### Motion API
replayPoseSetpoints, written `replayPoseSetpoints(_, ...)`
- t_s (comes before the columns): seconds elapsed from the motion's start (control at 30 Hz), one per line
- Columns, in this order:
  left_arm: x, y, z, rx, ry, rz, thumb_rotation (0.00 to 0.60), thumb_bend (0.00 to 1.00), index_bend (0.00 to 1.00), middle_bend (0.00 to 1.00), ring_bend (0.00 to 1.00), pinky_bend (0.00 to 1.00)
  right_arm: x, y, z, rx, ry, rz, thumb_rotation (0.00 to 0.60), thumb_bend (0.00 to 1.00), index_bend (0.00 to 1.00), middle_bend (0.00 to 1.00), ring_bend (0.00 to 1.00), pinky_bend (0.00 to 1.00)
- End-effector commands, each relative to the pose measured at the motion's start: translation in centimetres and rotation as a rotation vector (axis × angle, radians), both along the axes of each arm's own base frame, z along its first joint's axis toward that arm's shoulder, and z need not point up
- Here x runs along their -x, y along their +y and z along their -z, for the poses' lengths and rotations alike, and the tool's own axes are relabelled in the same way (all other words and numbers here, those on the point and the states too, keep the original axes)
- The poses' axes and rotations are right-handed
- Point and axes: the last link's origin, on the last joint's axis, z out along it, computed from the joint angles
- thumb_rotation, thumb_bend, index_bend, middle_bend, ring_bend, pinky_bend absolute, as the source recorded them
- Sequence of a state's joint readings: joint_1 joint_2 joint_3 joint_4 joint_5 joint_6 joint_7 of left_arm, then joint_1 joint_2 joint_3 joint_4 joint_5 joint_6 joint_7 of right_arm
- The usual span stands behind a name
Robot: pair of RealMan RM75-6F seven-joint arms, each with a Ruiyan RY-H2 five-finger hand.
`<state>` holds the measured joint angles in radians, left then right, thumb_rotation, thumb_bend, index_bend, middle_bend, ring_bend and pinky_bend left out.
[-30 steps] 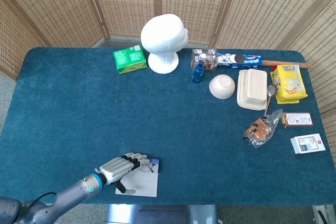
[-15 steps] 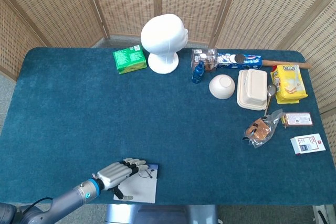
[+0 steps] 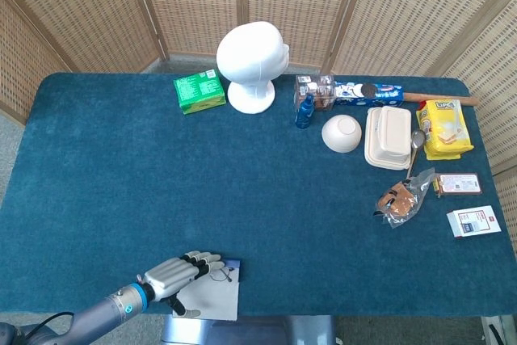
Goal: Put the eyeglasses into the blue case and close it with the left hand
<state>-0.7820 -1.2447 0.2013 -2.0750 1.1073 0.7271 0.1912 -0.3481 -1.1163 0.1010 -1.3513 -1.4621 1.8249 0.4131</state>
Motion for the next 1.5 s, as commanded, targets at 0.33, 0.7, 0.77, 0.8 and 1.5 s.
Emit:
replayPoseSetpoints(0.33,0.0,-0.3,0.0,0.006,-0.004,0.001,0.475,0.24,0.0,0.0,0.0,0.0,0.1,0.2,-0.1,0.003,-0.001,0.004,0.539,0.18,0.0,0.1,0.0,0.18)
replayPoseSetpoints(0.7,0.3,-0.8,-0.2,0.008,-0.002,-0.002,0.472,0.23,0.0,0.0,0.0,0.0,0.1,0.4,-0.1,0.004,-0.001,0.003,0.538,0.18,0.0,0.1,0.0,0.18)
replayPoseSetpoints(0.77,0.3,-0.9,-0.3,0.007,0.0,-0.003,0.477,0.24,0.0,0.0,0.0,0.0,0.1,0.4,-0.1,0.003,-0.002,0.002,0.538,0.18,0.0,0.1,0.0,0.18)
replayPoseSetpoints(0.8,0.4,-1.0,-0.3,0.008,0.0,-0.005,0.478,0.24,0.0,0.0,0.0,0.0,0.1,0.4,-0.1,0.002,-0.002,0.001,0.54,0.18,0.0,0.1,0.0,0.18)
replayPoseSetpoints(1.5,1.5,0.3,-0.4,-0.228,-0.012,0.061,0.473,0.24,0.0,0.0,0.0,0.0,-0.1,-0.1,0.0,-0.013,0.003,-0.011,0.541,0.18,0.0,0.1,0.0,0.18)
